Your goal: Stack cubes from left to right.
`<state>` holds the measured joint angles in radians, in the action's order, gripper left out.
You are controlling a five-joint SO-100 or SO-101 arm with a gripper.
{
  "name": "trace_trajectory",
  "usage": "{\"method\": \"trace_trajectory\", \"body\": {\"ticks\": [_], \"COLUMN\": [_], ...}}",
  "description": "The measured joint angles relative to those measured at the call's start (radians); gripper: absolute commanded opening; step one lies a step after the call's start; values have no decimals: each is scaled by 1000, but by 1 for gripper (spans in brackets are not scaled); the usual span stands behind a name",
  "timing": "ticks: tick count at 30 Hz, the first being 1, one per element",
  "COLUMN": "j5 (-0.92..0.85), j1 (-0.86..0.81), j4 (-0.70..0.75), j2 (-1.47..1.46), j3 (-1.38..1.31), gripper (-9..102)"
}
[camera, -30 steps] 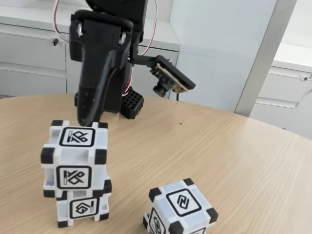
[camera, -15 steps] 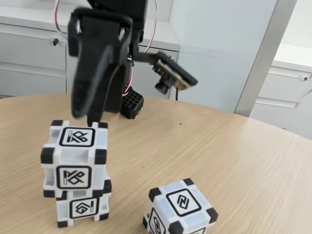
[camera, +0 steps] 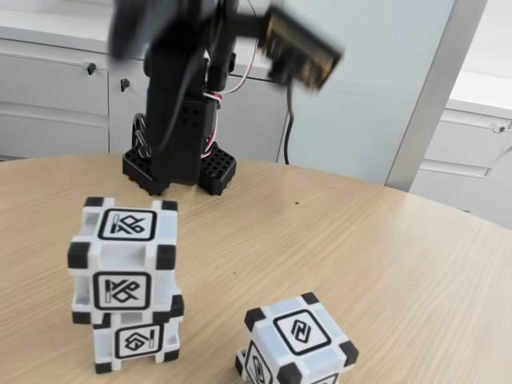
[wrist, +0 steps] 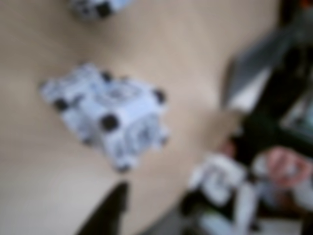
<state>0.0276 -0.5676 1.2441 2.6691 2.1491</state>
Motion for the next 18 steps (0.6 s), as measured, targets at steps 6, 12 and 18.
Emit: {"method": "trace_trajectory", "body": {"ticks": [6,12,18], "j5": [18,12,15], "j1": [242,538,565], "j4": [175,218,218], "j2": [322,462,462], "j3": [-100,-101,-101], "gripper": [34,34,36]}}
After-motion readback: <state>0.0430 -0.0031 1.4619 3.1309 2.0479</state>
